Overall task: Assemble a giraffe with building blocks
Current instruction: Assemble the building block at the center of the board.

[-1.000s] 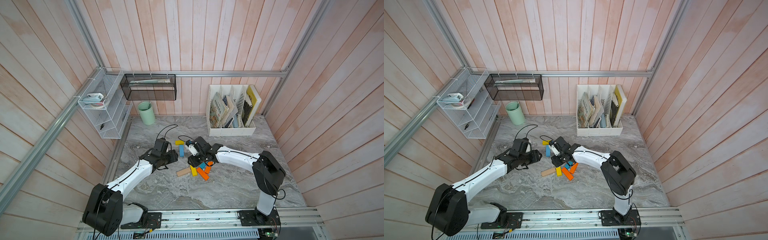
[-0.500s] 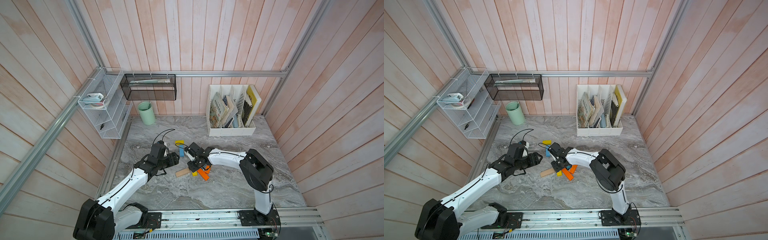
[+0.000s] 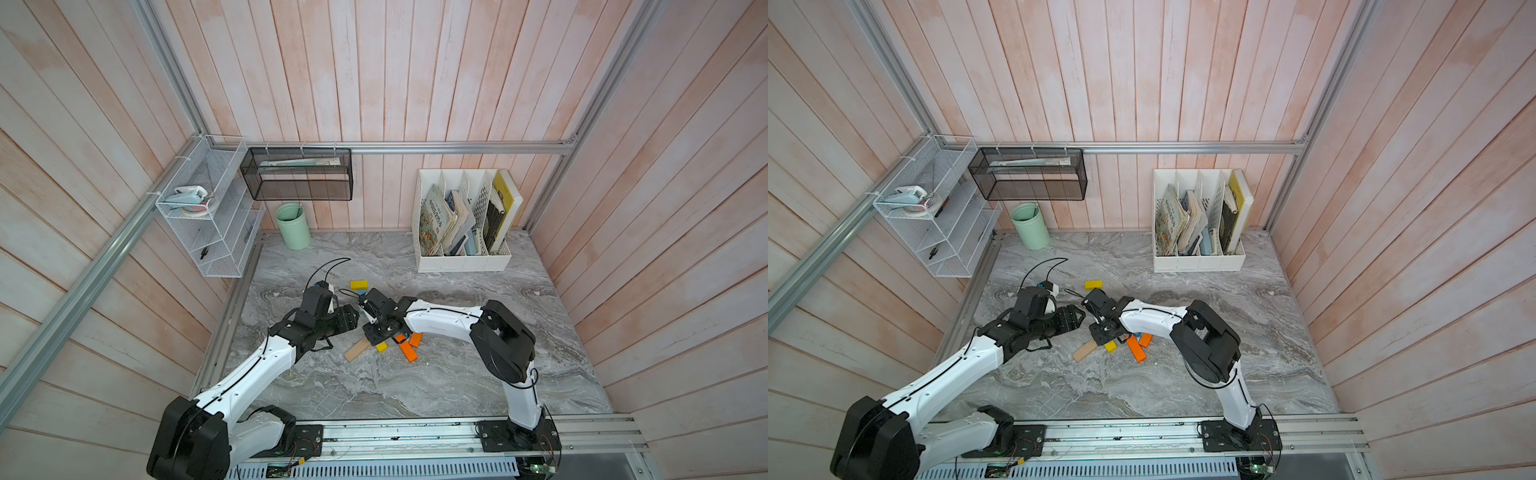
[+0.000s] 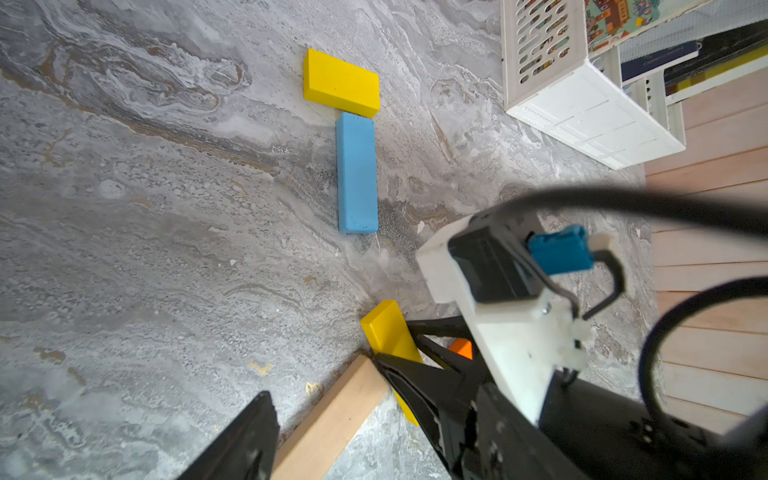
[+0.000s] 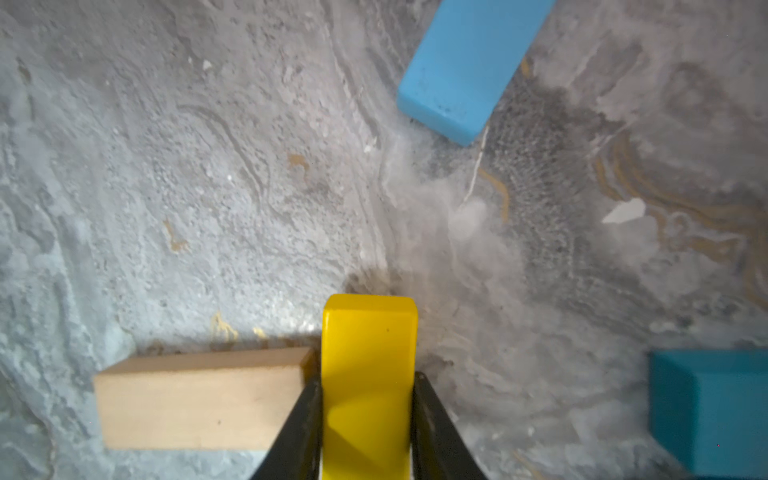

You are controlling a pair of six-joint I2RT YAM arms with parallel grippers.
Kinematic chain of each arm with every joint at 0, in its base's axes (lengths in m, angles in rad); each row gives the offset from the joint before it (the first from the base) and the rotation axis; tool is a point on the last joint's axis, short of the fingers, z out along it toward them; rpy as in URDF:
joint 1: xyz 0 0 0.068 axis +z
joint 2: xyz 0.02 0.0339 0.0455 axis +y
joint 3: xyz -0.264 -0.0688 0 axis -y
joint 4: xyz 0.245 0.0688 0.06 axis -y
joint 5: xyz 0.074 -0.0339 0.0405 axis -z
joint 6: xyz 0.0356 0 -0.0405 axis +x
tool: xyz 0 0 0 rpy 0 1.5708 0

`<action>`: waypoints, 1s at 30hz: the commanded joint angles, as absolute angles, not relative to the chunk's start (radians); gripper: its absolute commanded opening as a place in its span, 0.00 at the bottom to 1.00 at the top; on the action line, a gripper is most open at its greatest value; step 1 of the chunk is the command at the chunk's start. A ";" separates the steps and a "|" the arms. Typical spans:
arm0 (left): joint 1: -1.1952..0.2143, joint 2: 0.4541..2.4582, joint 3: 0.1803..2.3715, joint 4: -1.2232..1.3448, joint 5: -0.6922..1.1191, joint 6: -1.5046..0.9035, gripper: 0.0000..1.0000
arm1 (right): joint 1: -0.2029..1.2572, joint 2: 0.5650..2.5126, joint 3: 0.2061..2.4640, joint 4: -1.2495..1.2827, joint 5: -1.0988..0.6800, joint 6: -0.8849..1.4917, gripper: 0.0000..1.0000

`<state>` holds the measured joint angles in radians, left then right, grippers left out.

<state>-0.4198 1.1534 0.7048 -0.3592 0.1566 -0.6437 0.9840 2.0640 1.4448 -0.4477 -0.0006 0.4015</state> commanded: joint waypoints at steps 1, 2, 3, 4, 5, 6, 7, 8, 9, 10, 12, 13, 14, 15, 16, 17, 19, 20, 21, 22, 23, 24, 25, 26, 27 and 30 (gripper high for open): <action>-0.420 1.138 0.722 -0.353 0.135 -0.642 0.79 | 0.985 2.114 1.506 -0.455 0.023 0.521 0.30; -0.420 1.132 0.722 -0.354 0.132 -0.646 0.79 | 0.984 2.125 1.522 -0.459 0.033 0.542 0.30; -0.420 1.125 0.722 -0.355 0.131 -0.649 0.79 | 0.985 2.137 1.538 -0.459 0.037 0.560 0.30; -0.420 1.118 0.722 -0.357 0.130 -0.653 0.79 | 0.985 2.151 1.556 -0.464 0.038 0.578 0.30; -0.420 1.112 0.724 -0.360 0.128 -0.655 0.79 | 0.985 2.161 1.572 -0.467 0.041 0.596 0.30; -0.420 1.108 0.726 -0.364 0.127 -0.656 0.79 | 0.985 2.172 1.587 -0.468 0.038 0.610 0.30; -0.420 1.105 0.730 -0.369 0.126 -0.657 0.79 | 0.985 2.184 1.601 -0.469 0.036 0.630 0.30; -0.420 1.102 0.733 -0.374 0.123 -0.656 0.80 | 0.985 2.193 1.610 -0.469 0.036 0.648 0.30; -0.420 1.099 0.736 -0.382 0.118 -0.656 0.80 | 0.985 2.200 1.620 -0.472 0.036 0.668 0.30; -0.420 1.096 0.739 -0.390 0.114 -0.655 0.80 | 0.985 2.203 1.626 -0.476 0.044 0.693 0.30; -0.420 1.087 0.741 -0.403 0.107 -0.653 0.80 | 0.985 2.198 1.622 -0.473 0.056 0.735 0.30; -0.420 1.080 0.741 -0.410 0.103 -0.652 0.80 | 0.985 2.190 1.611 -0.467 0.064 0.755 0.30; -0.420 1.074 0.741 -0.416 0.097 -0.651 0.80 | 0.985 2.183 1.601 -0.463 0.073 0.775 0.30; -0.420 1.064 0.741 -0.422 0.090 -0.649 0.80 | 0.986 2.175 1.589 -0.459 0.077 0.791 0.30; -0.420 1.056 0.741 -0.427 0.083 -0.649 0.81 | 0.986 2.170 1.582 -0.457 0.076 0.798 0.30; -0.418 1.048 0.741 -0.429 0.080 -0.647 0.81 | 0.986 2.167 1.578 -0.459 0.076 0.803 0.30; -0.419 1.037 0.742 -0.431 0.078 -0.646 0.81 | 0.986 2.165 1.574 -0.469 0.081 0.810 0.31; -0.418 1.036 0.745 -0.433 0.078 -0.646 0.81 | 0.986 2.166 1.572 -0.474 0.087 0.811 0.32; -0.419 1.035 0.748 -0.437 0.080 -0.646 0.81 | 0.986 2.166 1.572 -0.477 0.093 0.811 0.32; -0.419 1.036 0.752 -0.437 0.082 -0.646 0.81 | 0.986 2.166 1.571 -0.483 0.099 0.810 0.33; -0.419 1.037 0.753 -0.437 0.083 -0.647 0.81 | 0.986 2.166 1.572 -0.492 0.113 0.817 0.33; -0.419 1.037 0.755 -0.437 0.084 -0.647 0.81 | 0.986 2.165 1.573 -0.494 0.118 0.818 0.34; -0.419 1.037 0.755 -0.437 0.086 -0.647 0.81 | 0.986 2.163 1.573 -0.492 0.118 0.815 0.35; -0.418 1.038 0.755 -0.437 0.086 -0.647 0.81 | 0.986 2.163 1.575 -0.498 0.124 0.819 0.37; -0.419 1.039 0.755 -0.437 0.086 -0.649 0.81 | 0.986 2.161 1.579 -0.500 0.129 0.819 0.37; -0.419 1.042 0.752 -0.431 0.091 -0.652 0.81 | 0.986 2.166 1.594 -0.512 0.131 0.806 0.40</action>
